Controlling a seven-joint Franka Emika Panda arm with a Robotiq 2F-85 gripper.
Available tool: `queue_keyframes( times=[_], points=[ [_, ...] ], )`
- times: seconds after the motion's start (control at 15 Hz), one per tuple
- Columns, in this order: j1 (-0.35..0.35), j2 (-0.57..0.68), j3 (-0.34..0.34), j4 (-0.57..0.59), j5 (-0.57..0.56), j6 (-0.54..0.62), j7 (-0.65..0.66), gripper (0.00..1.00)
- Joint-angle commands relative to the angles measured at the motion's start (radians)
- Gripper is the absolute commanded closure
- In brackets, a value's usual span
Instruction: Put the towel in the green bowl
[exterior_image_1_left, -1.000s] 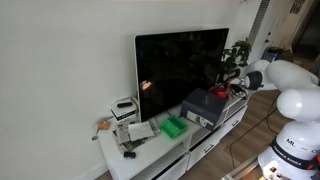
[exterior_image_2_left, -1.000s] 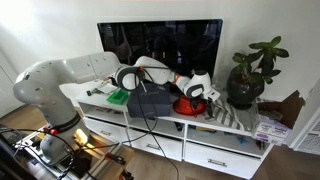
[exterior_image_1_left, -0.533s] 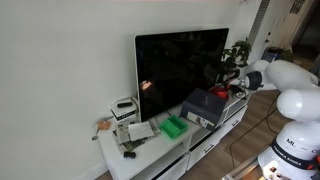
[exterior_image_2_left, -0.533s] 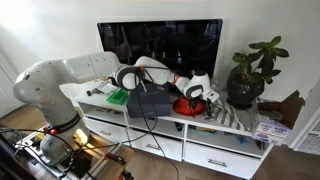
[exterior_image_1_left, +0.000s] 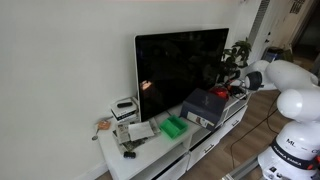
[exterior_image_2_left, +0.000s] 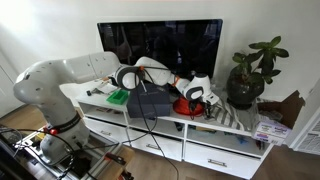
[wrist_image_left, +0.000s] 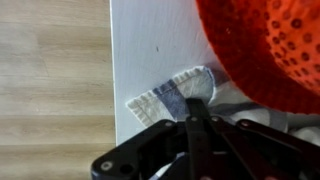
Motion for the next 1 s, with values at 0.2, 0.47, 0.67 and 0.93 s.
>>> queue_keyframes(
  times=[0.2,0.47,0.67,0.93],
  points=[
    [0.005,-0.007,-0.025,0.006,-0.024,-0.117,0.038,1.0],
    [0.002,-0.013,-0.056,0.034,-0.044,-0.21,0.052,1.0],
    [-0.009,-0.014,-0.068,0.054,-0.063,-0.284,0.058,1.0],
    [-0.025,-0.015,-0.032,0.076,-0.048,-0.311,0.048,1.0]
  ],
)
